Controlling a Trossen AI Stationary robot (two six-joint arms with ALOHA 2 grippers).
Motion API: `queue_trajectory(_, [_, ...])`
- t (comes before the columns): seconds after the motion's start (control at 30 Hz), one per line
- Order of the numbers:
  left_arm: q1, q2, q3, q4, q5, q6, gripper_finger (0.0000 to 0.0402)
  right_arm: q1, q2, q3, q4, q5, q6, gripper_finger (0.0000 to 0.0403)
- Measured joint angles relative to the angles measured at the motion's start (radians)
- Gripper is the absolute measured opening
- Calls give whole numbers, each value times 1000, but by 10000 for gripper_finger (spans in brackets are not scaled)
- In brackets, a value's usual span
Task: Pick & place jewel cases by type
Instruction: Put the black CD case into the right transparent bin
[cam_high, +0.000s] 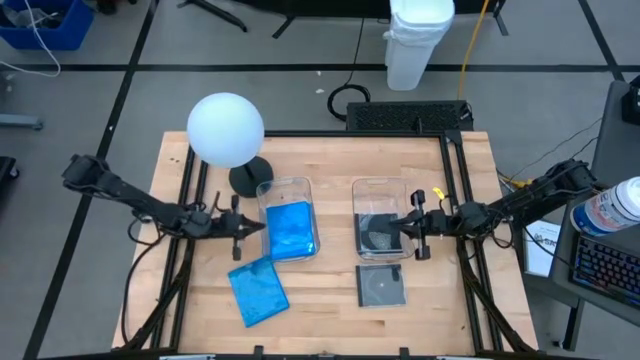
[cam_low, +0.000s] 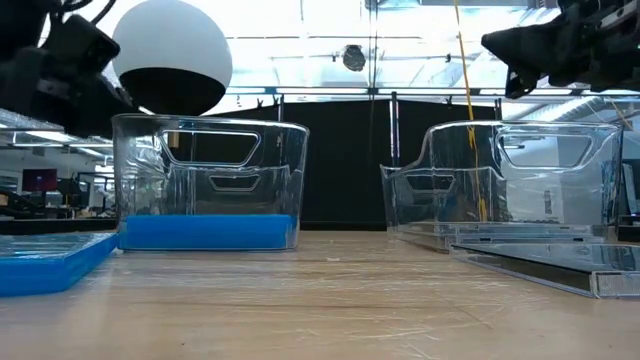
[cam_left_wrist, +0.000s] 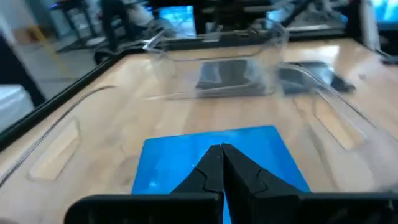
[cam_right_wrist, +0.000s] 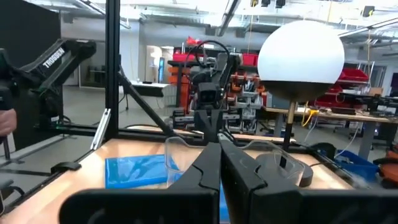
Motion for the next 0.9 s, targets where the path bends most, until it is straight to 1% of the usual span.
queue_trajectory(0.1, [-12, 54, 37, 15, -11, -53, 7, 0, 0, 0, 21, 0, -13, 0])
queue_trajectory(0.2, [-40, 129, 125, -37, -14, -25, 5, 0, 0, 0, 46, 0, -23, 0])
queue_trajectory(0.27, [-67, 200, 214, -114, -18, 20, 4, 0, 1, 4, 40, -2, -42, 0])
queue_trajectory(0.37, [-110, 323, 386, -206, -18, 83, 6, 4, 15, 40, 24, -2, -55, 0])
queue_trajectory(0.43, [-132, 403, 492, -292, -19, 107, 8, 30, 33, 75, -24, 0, -68, 0])
queue_trajectory(0.53, [-146, 511, 629, -394, -18, 114, 8, 100, 84, 200, -134, 18, -103, 0])
queue_trajectory(0.6, [-146, 569, 698, -436, -18, 128, 9, 157, 132, 290, -239, 111, -138, 0])
queue_trajectory(0.67, [-145, 620, 743, -448, 4, 171, 9, 211, 190, 388, -386, 251, -168, 0])
queue_trajectory(0.77, [-145, 690, 793, -425, 108, 242, 9, 302, 289, 545, -574, 473, -173, 0])
queue_trajectory(0.83, [-146, 733, 831, -414, 155, 279, 9, 366, 370, 635, -650, 565, -171, 0])
queue_trajectory(0.9, [-146, 774, 857, -415, 161, 297, 9, 423, 451, 709, -688, 618, -177, 0])
